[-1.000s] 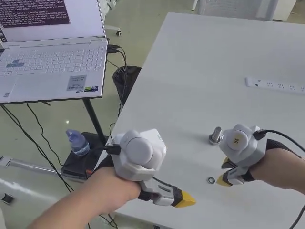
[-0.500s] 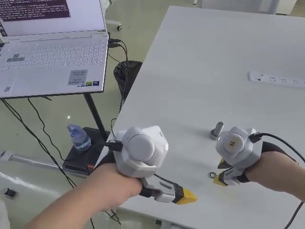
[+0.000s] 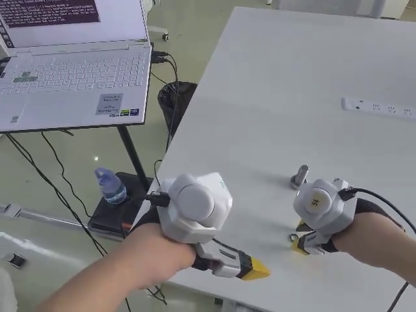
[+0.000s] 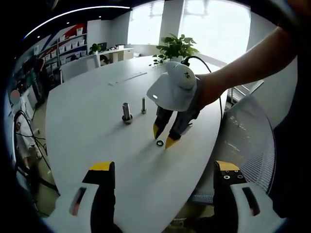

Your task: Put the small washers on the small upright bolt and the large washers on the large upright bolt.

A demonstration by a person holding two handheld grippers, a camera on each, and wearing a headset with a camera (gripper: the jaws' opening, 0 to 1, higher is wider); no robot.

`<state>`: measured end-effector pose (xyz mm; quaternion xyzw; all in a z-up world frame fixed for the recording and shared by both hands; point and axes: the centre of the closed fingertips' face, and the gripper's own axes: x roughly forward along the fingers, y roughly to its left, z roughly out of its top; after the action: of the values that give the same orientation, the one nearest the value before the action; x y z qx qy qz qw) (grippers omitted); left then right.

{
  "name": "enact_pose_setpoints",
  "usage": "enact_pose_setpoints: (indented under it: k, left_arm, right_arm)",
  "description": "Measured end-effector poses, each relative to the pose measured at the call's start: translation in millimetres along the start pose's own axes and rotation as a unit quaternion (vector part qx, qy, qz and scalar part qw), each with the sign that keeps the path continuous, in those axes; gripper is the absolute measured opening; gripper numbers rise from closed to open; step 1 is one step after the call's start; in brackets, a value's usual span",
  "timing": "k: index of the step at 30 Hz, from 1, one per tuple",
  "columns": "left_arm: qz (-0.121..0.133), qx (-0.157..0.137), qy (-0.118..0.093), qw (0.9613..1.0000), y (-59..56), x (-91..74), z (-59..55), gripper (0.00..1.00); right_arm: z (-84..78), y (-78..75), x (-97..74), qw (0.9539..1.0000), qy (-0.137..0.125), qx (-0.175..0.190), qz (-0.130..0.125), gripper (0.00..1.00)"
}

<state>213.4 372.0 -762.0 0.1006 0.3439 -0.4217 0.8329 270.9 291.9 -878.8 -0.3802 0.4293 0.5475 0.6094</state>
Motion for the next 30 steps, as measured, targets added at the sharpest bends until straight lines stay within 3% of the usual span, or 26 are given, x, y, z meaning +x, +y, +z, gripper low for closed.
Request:
enact_pose_setpoints:
  k: [18, 30]
  left_arm:
    - [0.001, -0.003, -0.006, 1.0, -1.9, -1.0, -0.3, 0.82]
    - [0.002, -0.004, -0.006, 1.0, -1.4, 0.1, -1.0, 0.81]
  right_arm:
    - [1.9, -3.5, 1.1, 0.9997, -0.005, 0.016, -0.018, 0.24]
    - [3.9, -3.2, 1.9, 0.9997, 0.003, 0.008, -0.021, 0.15]
